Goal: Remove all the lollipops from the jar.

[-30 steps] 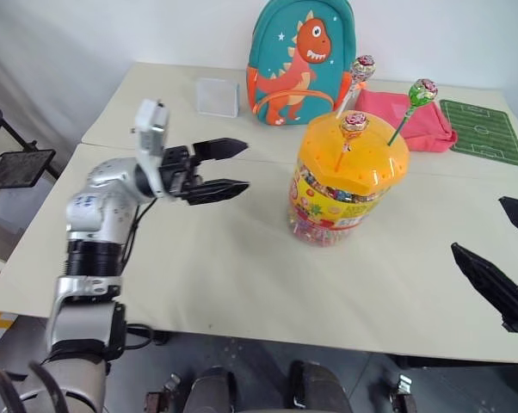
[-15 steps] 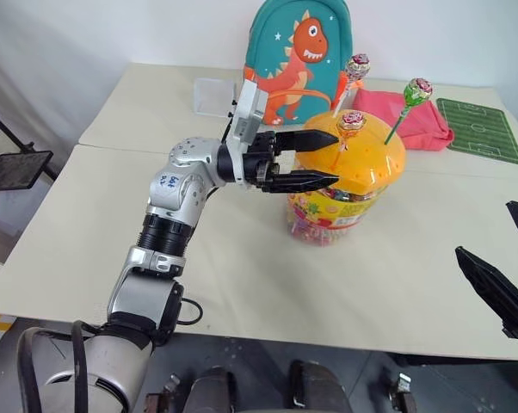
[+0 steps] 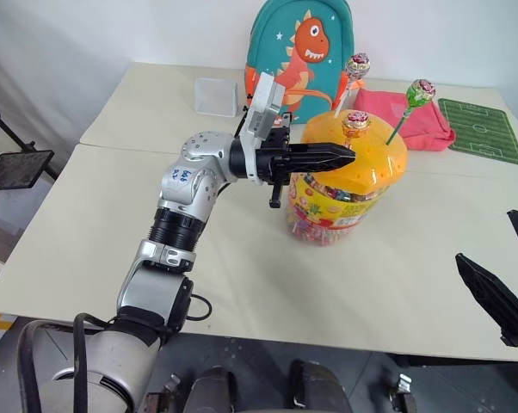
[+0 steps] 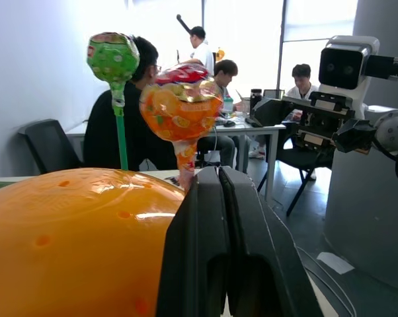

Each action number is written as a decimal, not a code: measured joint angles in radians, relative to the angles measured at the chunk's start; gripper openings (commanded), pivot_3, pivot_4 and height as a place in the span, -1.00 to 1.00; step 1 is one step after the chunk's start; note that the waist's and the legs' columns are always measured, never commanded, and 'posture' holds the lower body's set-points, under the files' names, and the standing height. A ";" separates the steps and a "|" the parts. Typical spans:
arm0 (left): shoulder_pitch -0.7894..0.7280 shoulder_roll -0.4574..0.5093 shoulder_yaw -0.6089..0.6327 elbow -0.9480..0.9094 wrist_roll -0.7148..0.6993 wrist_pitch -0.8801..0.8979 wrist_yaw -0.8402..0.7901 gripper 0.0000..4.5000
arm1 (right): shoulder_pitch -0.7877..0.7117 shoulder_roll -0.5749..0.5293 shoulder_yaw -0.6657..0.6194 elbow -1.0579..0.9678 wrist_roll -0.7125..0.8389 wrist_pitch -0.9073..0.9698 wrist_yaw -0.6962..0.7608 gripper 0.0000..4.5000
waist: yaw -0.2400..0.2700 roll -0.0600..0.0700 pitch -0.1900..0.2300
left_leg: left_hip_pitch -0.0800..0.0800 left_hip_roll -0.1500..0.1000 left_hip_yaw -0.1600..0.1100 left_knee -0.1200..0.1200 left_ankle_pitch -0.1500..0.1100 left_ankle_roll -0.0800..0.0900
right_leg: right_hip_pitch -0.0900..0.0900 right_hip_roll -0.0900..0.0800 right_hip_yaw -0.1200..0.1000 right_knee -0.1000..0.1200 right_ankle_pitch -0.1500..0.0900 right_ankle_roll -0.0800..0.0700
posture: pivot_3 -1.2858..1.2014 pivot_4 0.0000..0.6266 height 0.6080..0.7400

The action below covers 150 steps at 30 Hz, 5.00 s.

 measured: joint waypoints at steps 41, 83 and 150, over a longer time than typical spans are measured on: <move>-0.028 -0.032 0.026 0.078 -0.010 0.078 -0.029 -0.98 | 0.124 0.092 -0.063 0.000 0.099 -0.134 0.080 1.00 | 0.003 0.000 0.000 | 0.000 0.000 0.000 0.000 0.000 0.000 | 0.000 0.000 0.000 0.000 0.000 0.000 | 0.03 -0.52 1.00; 0.763 0.736 0.193 -0.471 0.094 0.605 0.426 -0.14 | -0.157 -0.240 0.213 0.297 -0.084 0.046 0.458 1.00 | -0.011 -0.002 0.001 | 0.013 0.001 0.000 -0.006 -0.001 -0.001 | 0.000 0.001 0.010 0.007 -0.001 -0.001 | 0.03 -0.52 1.00; -0.102 0.291 0.181 0.310 0.227 0.066 0.330 -0.99 | -0.272 -0.133 0.182 0.063 0.128 0.048 -0.020 1.00 | -0.013 -0.002 0.001 | 0.001 -0.001 0.001 0.002 -0.003 0.002 | -0.003 0.001 0.004 0.004 0.001 0.002 | 0.03 -0.52 1.00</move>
